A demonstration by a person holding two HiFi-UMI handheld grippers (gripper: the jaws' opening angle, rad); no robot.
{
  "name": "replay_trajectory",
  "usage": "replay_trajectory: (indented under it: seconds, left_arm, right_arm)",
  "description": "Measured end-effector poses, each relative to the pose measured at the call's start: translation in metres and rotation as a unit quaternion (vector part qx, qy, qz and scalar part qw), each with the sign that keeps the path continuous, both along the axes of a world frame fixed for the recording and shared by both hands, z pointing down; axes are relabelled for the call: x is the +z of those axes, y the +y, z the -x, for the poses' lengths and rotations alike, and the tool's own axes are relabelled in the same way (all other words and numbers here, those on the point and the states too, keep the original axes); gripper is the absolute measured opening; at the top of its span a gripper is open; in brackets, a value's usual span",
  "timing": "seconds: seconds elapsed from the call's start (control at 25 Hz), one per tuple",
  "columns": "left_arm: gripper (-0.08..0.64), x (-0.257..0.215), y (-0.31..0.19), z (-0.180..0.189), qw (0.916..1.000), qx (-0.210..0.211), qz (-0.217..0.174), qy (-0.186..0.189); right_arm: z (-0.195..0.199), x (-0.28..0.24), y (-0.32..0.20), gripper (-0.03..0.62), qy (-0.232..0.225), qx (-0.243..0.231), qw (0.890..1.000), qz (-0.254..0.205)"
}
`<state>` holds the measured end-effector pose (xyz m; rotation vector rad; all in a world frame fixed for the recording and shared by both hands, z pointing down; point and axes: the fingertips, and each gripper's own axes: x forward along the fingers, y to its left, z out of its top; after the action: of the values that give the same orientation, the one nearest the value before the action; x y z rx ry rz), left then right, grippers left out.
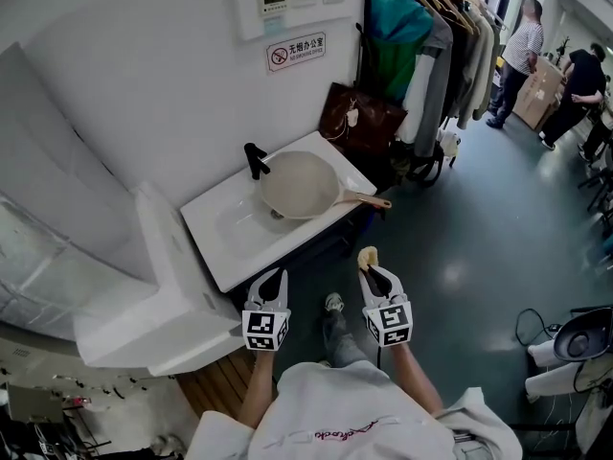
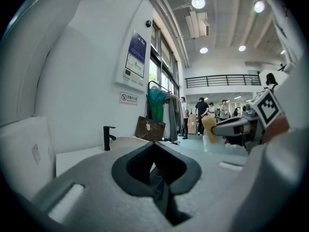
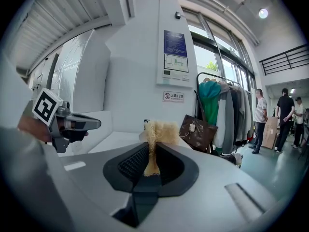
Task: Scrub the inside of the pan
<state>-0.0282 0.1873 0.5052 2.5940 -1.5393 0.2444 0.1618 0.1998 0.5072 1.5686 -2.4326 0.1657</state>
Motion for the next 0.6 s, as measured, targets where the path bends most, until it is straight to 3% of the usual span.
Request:
replay_trajectory:
  seconds: [0.6]
  left_arm:
    - [0.000, 0.000, -0.086, 0.007, 0.9999, -0.015, 0.002, -0.001]
  right_arm:
    - [0.011, 0.003, -0.089, 0.057, -0.003, -0.020, 1.000, 0.001]
